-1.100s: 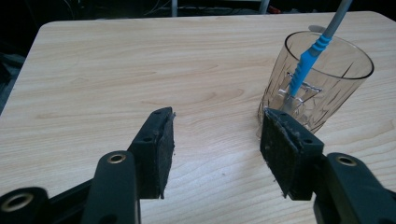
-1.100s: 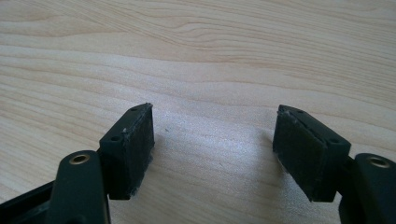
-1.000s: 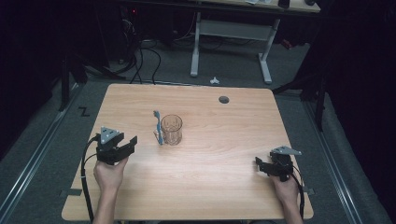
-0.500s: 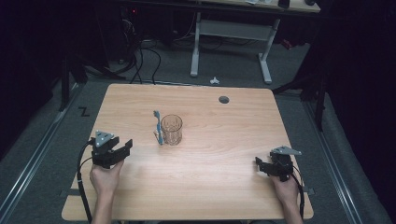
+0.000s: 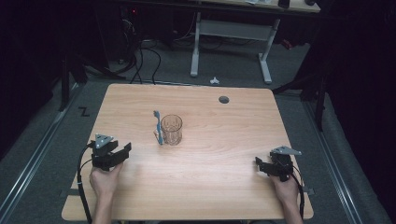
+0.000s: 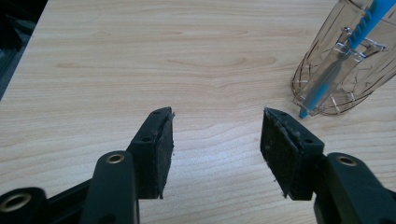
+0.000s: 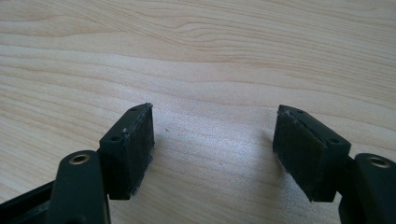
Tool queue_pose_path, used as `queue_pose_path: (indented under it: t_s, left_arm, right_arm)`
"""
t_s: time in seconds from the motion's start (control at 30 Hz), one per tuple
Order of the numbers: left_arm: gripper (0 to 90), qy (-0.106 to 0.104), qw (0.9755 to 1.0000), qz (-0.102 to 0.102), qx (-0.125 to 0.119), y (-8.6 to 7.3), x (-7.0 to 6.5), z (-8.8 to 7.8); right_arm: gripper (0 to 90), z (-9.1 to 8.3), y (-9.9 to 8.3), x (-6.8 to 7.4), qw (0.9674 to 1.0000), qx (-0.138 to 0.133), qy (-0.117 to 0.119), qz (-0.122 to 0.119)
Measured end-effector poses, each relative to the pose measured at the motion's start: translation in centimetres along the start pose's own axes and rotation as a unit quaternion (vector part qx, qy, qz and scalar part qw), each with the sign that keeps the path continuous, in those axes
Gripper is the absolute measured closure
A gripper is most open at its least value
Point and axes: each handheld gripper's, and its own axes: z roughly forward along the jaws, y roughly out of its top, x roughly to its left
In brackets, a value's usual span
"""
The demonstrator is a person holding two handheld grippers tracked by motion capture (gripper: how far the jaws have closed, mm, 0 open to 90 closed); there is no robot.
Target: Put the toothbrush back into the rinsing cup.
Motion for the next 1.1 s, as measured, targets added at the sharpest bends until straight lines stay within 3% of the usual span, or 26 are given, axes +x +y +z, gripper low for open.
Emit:
queue_pose_path:
  t_s: [0.5, 0.73, 1.1]
  left_arm:
    - [44.4, -0.001, 0.9997, 0.005, 0.025, -0.2, -0.2, 1.5]
    - [43.7, 0.01, 0.999, 0.013, 0.042, -0.4, -0.4, 2.4]
    - [41.5, 0.013, 0.9986, 0.007, 0.051, -0.6, -0.3, 3.5]
  right_arm:
    - [29.6, 0.0, 0.0, 0.0, 1.0, 0.0, 0.0, 0.0]
    - [29.6, 0.0, 0.0, 0.0, 1.0, 0.0, 0.0, 0.0]
    - [29.6, 0.0, 0.0, 0.0, 1.0, 0.0, 0.0, 0.0]
